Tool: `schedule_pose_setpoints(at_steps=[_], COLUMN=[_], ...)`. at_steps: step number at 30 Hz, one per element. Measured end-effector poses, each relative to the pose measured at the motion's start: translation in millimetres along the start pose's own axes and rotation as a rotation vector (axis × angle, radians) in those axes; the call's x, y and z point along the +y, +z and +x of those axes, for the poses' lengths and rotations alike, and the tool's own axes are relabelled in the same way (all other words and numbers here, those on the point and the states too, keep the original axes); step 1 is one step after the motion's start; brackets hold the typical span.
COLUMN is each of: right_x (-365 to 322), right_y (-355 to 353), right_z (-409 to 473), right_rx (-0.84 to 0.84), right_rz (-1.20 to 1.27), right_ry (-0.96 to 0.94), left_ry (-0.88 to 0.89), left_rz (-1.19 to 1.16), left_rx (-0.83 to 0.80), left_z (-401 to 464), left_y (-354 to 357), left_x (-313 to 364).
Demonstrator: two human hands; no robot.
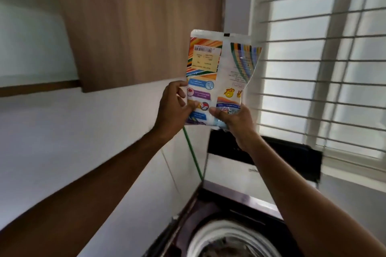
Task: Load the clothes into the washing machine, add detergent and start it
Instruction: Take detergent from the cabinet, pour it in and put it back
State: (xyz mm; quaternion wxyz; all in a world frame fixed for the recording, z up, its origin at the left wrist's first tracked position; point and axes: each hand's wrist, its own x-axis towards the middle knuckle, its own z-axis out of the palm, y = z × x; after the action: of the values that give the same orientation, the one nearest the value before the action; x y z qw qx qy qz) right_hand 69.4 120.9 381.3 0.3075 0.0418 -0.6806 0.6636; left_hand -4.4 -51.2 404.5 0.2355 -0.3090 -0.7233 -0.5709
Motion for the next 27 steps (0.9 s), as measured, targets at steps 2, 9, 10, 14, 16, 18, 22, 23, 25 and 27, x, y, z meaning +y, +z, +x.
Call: schedule_pose_setpoints(at_steps=[2, 9, 10, 14, 16, 18, 22, 23, 25, 27], right_x=[-12, -62, -68, -91, -100, -108, -122, -123, -126, -127], right_y=[37, 158, 173, 238, 272, 305, 373, 388, 420, 451], right_z=[16, 42, 44, 46, 46, 45, 36, 33, 25, 18], right_rx=[-0.011, -0.083, -0.102, -0.169, -0.183, -0.201, -0.209, -0.211, -0.230, -0.261], right_rz=[0.015, 0.156, 0.171, 0.252, 0.266, 0.301, 0.351, 0.354, 0.343, 0.322], right_ry=[-0.048, -0.167, -0.182, -0.205, -0.218, -0.211, -0.147, -0.144, -0.131, -0.094], left_ry=[0.074, 0.234, 0.264, 0.338, 0.351, 0.325, 0.196, 0.163, 0.093, 0.040], left_rz=[0.016, 0.112, 0.149, 0.320, 0.409, 0.489, 0.634, 0.659, 0.678, 0.654], left_rx=[0.054, 0.249, 0.301, 0.450, 0.504, 0.557, 0.627, 0.637, 0.651, 0.665], left_z=[13, 39, 39, 41, 42, 42, 37, 35, 25, 15], left_y=[-35, -146, -160, -219, -249, -276, -330, -341, -363, -384], left_x=[5, 22, 26, 31, 31, 34, 33, 31, 31, 30])
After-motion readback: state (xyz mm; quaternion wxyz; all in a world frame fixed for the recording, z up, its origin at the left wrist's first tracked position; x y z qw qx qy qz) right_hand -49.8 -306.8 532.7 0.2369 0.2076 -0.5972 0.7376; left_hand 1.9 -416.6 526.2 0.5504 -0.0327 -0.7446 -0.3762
